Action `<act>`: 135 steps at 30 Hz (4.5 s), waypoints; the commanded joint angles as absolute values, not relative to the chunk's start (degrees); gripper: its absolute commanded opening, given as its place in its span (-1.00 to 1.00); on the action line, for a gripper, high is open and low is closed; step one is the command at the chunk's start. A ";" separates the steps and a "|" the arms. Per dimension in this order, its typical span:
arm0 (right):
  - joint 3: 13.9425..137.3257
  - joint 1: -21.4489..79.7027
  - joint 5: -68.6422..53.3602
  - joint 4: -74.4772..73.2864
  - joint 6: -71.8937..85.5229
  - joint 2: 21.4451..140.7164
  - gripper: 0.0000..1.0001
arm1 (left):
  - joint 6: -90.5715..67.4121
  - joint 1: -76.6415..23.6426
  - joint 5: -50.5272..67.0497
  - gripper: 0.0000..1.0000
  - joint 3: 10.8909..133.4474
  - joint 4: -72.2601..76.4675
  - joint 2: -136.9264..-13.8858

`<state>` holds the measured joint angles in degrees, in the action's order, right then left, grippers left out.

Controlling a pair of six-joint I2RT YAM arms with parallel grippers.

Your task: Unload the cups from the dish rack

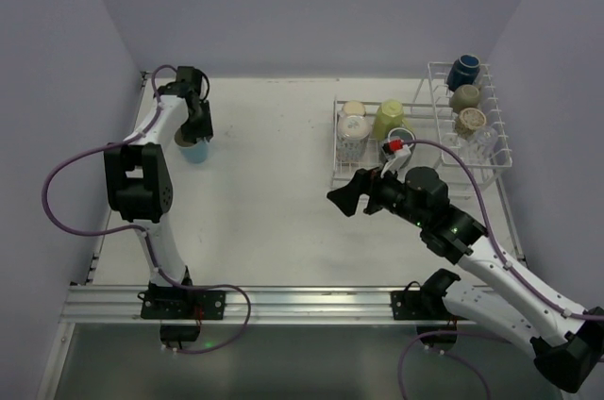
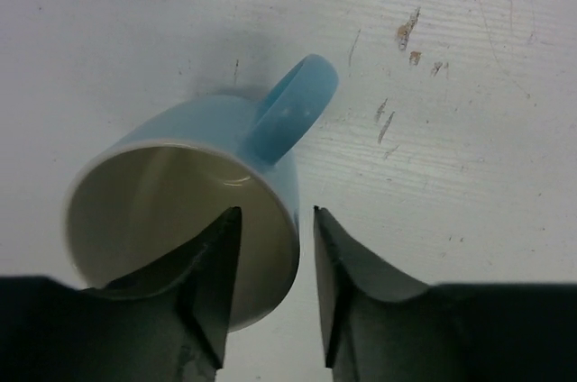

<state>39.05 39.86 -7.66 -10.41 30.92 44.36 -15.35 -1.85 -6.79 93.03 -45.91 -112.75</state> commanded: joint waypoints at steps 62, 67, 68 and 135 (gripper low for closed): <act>92.11 22.24 -2.29 -36.82 0.44 100.89 0.98 | -14.85 -19.69 13.97 1.00 41.49 -14.77 -40.96; 93.43 22.24 -0.09 -37.27 0.44 102.83 0.98 | -14.85 -19.69 14.06 1.00 41.57 -14.77 -40.96; 93.51 22.32 2.70 -37.27 0.53 103.09 0.98 | -14.85 -19.69 14.06 1.00 41.49 -14.77 -40.96; 61.96 20.48 6.77 -5.54 30.84 63.11 -0.10 | -44.21 -30.92 32.17 0.98 38.93 28.46 -63.70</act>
